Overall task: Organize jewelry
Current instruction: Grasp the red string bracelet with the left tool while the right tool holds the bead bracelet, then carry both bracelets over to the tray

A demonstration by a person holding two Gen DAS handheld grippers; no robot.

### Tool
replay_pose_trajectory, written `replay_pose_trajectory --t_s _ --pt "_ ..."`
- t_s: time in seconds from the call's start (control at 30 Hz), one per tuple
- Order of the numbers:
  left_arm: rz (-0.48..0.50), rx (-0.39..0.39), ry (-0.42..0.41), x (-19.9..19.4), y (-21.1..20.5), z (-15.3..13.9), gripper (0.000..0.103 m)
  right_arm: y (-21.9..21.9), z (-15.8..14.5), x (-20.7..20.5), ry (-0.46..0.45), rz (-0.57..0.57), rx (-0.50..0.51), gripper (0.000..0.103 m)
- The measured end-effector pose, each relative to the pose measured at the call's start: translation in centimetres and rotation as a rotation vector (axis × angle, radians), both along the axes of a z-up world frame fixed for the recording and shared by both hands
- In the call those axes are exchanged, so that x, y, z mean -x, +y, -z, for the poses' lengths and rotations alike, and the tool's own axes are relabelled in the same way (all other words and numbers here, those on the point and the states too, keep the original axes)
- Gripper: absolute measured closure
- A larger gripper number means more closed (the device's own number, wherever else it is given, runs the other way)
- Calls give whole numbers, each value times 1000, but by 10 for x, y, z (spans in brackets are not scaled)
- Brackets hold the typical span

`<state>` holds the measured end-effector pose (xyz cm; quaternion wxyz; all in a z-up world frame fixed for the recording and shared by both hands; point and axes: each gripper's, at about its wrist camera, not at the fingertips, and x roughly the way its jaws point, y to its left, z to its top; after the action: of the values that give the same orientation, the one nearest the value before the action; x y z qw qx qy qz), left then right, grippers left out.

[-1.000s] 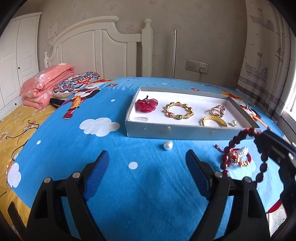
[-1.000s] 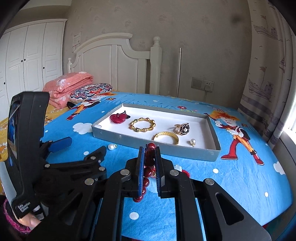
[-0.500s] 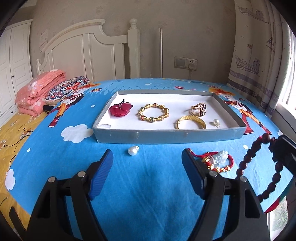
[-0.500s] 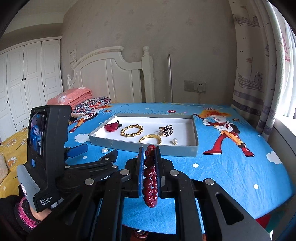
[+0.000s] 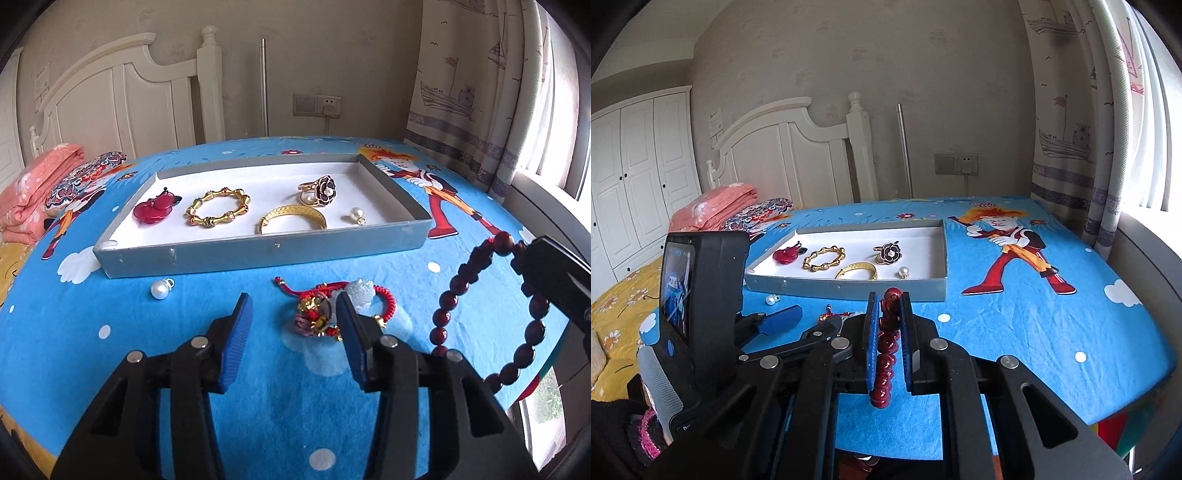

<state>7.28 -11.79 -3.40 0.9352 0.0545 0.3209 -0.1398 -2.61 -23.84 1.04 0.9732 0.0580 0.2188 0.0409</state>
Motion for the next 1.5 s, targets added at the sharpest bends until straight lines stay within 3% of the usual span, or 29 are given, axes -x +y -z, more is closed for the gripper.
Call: replay_pose_trajectory --t_s 0.07,0.1,0.17,0.5,0.67,0.83,1.3,1.5 --pt "20 -18 -16 4 -4 0 71 -2 2 -1 5 2 -10 91" --pt "36 -26 -17 5 -7 1 88 -2 3 -1 6 2 -13 91" --pt "40 -32 -41 11 -8 -1 93 -3 4 -1 6 0 -15 91" --pt "33 23 -92 28 13 -22 93 0 5 2 2 -4 -26 91" --pt "85 40 -78 25 2 -25 93 -2 5 1 2 6 -25 91" --pt "148 35 -134 41 -14 -35 93 -4 1 4 -6 14 -26 91" --pt "45 44 -214 59 25 -57 93 17 -17 15 -53 -25 12 91" --pt "-2 43 -208 62 43 -55 93 29 -18 15 -50 -39 35 91"
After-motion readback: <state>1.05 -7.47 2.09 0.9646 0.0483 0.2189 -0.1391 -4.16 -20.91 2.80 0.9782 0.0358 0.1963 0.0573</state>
